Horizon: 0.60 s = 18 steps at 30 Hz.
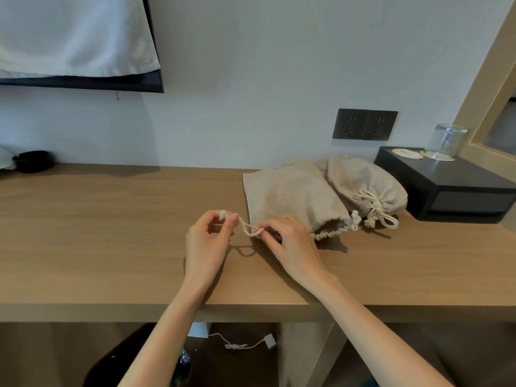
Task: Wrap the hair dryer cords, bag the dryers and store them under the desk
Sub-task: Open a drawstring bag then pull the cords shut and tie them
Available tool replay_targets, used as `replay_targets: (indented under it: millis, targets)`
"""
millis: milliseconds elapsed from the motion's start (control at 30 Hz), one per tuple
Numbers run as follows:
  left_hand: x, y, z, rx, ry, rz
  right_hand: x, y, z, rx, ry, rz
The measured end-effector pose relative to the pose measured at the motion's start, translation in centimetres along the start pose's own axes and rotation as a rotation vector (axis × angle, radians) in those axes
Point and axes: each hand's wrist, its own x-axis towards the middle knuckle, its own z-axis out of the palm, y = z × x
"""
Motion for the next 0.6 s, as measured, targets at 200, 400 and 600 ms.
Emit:
replay_targets:
  millis: [200, 400, 600]
  targets:
    - [0.3, 0.0, -0.1, -0.051, 0.112, -0.058, 0.0, 0.8, -0.3, -0.055, 0.045, 0.021]
    - [0.5, -1.1, -0.1, 0.133, -0.032, -0.068, -0.5, 0.7, -0.7, -0.085, 0.068, 0.037]
    - [0.3, -0.7, 0.3, 0.270, -0.068, 0.024, -1.8, 2.0, -2.9, 0.028, 0.082, 0.016]
